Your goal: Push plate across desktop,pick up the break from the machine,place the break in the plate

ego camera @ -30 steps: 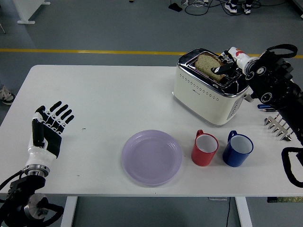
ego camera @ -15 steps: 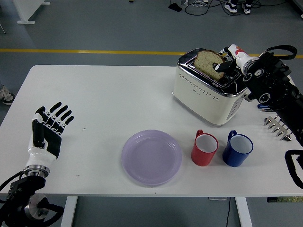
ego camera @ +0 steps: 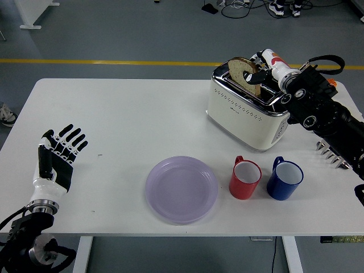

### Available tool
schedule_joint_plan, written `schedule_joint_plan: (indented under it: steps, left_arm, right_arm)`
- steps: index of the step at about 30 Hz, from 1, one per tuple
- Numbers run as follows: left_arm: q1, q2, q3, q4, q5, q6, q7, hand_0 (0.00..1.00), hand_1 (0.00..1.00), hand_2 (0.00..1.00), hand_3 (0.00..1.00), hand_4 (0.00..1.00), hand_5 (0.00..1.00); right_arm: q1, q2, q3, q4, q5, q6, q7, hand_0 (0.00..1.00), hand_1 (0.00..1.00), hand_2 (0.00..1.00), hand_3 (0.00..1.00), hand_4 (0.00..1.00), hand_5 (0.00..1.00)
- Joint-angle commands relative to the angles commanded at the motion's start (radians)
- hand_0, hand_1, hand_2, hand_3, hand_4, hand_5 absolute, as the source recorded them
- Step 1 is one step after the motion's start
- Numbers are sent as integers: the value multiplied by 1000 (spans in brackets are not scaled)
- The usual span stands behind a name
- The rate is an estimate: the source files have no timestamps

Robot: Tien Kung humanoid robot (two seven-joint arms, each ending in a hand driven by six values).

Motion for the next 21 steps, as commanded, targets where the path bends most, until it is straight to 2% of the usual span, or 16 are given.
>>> schedule_joint_plan:
  steps: [2, 3, 15, 21]
  left_arm:
    - [2, 1, 0, 0, 0, 0, 0, 728, 698, 687, 668, 464, 998]
    - [2, 1, 1, 1, 0, 0, 0, 728, 698, 687, 668, 464, 998]
    - [5, 2, 4, 5, 0, 0, 0, 728, 696, 686, 667, 463, 998]
    - [7, 1, 3, 7, 0, -1, 1, 728, 697, 686, 667, 463, 998]
  right_arm:
    - [0, 0, -75, 13, 78, -14, 9, 124, 254, 352, 469, 415, 68]
    - [0, 0, -79, 18, 85, -17, 9, 124, 254, 352, 469, 415, 68]
    - [-3, 0, 197, 94, -168, -35, -7, 115, 243, 349, 463, 397, 65]
    - [-3, 0, 263, 108, -230, -43, -19, 114, 240, 347, 461, 385, 64]
